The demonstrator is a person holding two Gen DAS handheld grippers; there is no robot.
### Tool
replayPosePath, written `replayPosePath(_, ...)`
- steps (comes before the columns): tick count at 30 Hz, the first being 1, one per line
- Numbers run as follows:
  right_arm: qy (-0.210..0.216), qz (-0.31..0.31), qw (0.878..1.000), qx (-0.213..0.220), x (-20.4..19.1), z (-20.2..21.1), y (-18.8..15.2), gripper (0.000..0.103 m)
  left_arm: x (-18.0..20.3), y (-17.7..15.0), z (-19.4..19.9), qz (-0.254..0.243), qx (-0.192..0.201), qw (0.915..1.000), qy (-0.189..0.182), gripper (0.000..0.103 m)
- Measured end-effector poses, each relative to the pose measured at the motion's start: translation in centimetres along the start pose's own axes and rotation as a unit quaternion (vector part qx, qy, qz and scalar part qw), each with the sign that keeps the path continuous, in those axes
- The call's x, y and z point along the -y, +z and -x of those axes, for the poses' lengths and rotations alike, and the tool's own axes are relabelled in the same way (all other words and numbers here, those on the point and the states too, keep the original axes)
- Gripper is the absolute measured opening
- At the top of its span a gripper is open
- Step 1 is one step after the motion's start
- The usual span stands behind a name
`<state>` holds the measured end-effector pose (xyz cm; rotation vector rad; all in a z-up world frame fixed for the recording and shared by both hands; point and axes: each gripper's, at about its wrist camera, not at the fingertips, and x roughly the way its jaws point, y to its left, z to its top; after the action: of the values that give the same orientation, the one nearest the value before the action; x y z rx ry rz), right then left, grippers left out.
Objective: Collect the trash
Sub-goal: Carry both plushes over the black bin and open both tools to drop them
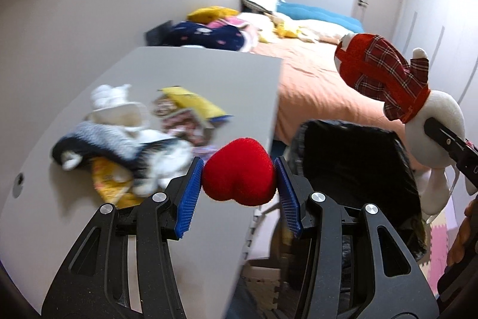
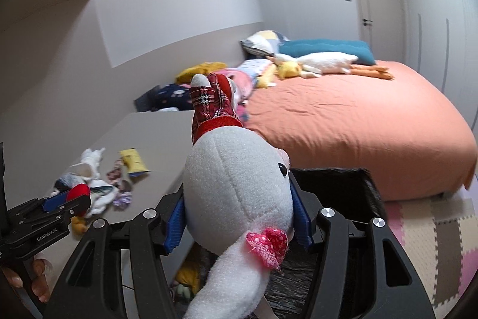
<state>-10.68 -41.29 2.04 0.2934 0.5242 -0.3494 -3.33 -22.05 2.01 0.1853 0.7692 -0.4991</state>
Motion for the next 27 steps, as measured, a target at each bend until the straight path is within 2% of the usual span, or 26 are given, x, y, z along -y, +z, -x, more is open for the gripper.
replayPosePath(11,-0.062,-0.044,0.997,-0.030,6.9,-0.3,-2.2,0.061,9.9,-0.9,-4.2,-0.071,-0.043,0.9949,-0.058,0.048)
replayPosePath(14,-0.077,-0.052,0.995,-0.041,8.1,-0.7,-2.8,0.068,11.6,-1.6,-5.8,-0.087,-0.066,0.9917,-0.068,0.050)
replayPosePath(16,-0.088,-0.061,0.993,-0.041,8.8,-0.7,-3.0,0.073,12.6,-2.0,-6.8,-0.094,-0.085,0.9892,-0.073,0.085)
replayPosePath(17,-0.092,-0.065,0.993,-0.038,9.0,-0.6,-3.0,0.076,13.0,-2.2,-6.5,-0.095,-0.083,0.9893,-0.073,0.096)
replayPosePath(22,-0.099,-0.069,0.992,-0.024,9.5,0.0,-2.9,0.080,13.9,-2.7,-6.2,-0.121,-0.068,0.9877,-0.072,0.097)
replayPosePath(27,-0.094,-0.069,0.993,-0.028,9.4,-0.3,-3.0,0.080,12.5,-2.2,-6.6,-0.104,-0.066,0.9897,-0.072,0.097)
